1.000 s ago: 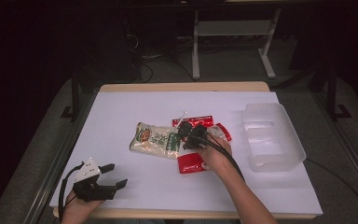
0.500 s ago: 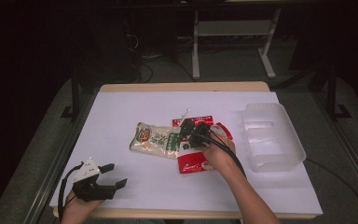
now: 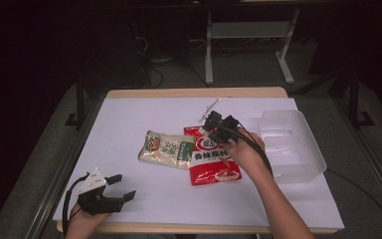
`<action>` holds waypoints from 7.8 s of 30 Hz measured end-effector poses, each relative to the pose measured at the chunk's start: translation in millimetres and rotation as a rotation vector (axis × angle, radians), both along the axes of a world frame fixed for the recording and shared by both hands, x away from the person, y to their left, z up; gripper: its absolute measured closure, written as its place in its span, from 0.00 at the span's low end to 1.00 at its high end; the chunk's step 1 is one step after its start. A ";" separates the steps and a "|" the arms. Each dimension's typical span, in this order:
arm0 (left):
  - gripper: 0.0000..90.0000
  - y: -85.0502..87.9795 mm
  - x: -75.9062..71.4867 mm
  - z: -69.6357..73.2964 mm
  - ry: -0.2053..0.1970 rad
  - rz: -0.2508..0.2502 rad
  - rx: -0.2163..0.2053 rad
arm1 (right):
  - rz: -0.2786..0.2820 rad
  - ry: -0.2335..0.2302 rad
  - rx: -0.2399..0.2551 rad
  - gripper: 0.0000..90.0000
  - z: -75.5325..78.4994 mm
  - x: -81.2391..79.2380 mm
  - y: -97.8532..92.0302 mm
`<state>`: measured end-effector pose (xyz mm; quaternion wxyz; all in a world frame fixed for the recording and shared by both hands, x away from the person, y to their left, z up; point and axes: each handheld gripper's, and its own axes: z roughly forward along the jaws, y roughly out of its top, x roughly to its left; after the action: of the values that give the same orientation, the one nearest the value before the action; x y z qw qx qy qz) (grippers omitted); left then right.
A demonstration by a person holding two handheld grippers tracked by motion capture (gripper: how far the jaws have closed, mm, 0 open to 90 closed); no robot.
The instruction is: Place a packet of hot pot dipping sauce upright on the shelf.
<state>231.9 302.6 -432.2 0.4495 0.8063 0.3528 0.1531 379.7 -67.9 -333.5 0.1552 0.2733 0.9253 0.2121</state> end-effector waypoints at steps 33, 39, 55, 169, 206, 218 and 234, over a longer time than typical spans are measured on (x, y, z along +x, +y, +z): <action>0.24 -2.2 1.2 -1.9 0.007 -0.001 0.009 | -0.107 -0.061 0.077 0.90 28.5 7.2 -70.0; 0.24 -1.2 1.7 -1.9 0.009 -0.001 0.013 | -0.062 -0.001 0.036 0.86 18.7 14.0 -60.0; 0.24 -0.6 0.8 -0.7 0.006 0.002 0.011 | 0.033 0.120 0.108 1.00 19.5 10.9 -60.1; 0.24 -0.3 4.5 -7.9 0.044 0.064 -0.004 | -0.089 0.086 0.351 1.00 97.2 -87.0 -298.9; 0.24 0.0 5.7 -13.8 0.064 0.129 0.010 | 0.137 0.008 0.533 1.00 57.6 -100.3 -363.2; 0.24 2.5 5.8 -15.4 0.075 0.141 0.020 | 0.276 -0.013 0.448 1.00 84.8 -104.0 -326.9; 0.24 2.3 5.3 -14.2 0.065 0.128 0.022 | 0.201 0.110 0.381 1.00 52.5 -82.8 -304.7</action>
<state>237.2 304.9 -446.4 0.4181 0.7914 0.4166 0.1590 297.0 -372.6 -281.0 0.0283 0.2152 0.8982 0.3823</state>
